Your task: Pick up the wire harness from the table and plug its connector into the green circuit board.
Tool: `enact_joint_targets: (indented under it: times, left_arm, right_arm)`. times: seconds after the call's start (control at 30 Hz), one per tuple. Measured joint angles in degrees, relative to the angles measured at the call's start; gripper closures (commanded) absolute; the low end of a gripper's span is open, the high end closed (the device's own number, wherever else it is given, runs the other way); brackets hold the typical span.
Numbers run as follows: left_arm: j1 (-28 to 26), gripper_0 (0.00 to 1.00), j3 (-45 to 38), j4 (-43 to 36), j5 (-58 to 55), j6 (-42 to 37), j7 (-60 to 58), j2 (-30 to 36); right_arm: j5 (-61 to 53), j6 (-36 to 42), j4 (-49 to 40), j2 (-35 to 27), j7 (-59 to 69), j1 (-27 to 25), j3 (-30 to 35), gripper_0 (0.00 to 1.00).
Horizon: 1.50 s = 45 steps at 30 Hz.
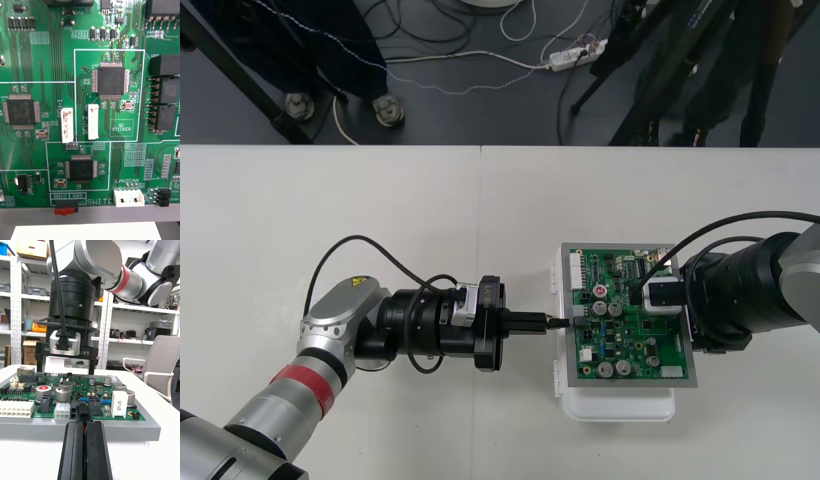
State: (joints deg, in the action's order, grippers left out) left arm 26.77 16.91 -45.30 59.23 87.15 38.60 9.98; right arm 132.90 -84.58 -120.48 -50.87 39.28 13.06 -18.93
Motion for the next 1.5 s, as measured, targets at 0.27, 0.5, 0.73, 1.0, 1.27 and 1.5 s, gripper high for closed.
enact_joint_targets:
  times: [0.27,0.5,0.73,1.0,1.27,1.5]
  left_arm:
    - [0.0,1.0,0.0,0.0,-0.05,-0.02,0.0,0.09]
    - [0.35,1.0,0.0,0.0,-0.07,-0.09,0.0,0.35]
    - [0.98,1.0,0.0,0.0,-0.08,-0.28,0.0,0.74]
    - [1.25,1.0,0.04,0.0,-0.08,-0.73,0.0,1.05]
    - [1.91,1.0,1.79,-0.01,-0.08,-0.99,0.0,1.21]
    - [2.1,1.0,2.13,-0.01,-0.08,-1.2,0.0,1.26]
  right_arm:
    - [-0.1,0.0,0.03,0.0,0.0,0.0,0.0,0.0]
    - [-0.23,0.0,0.08,0.0,0.0,0.0,0.0,0.0]
    - [-0.26,0.0,0.1,0.0,0.0,0.0,0.0,0.0]
    - [-0.32,0.0,0.1,0.0,-0.04,0.0,0.0,0.0]
    - [-0.61,0.0,0.14,0.0,-0.93,0.0,0.0,0.0]
    - [-0.86,0.0,0.25,0.0,-1.09,0.0,0.0,0.0]
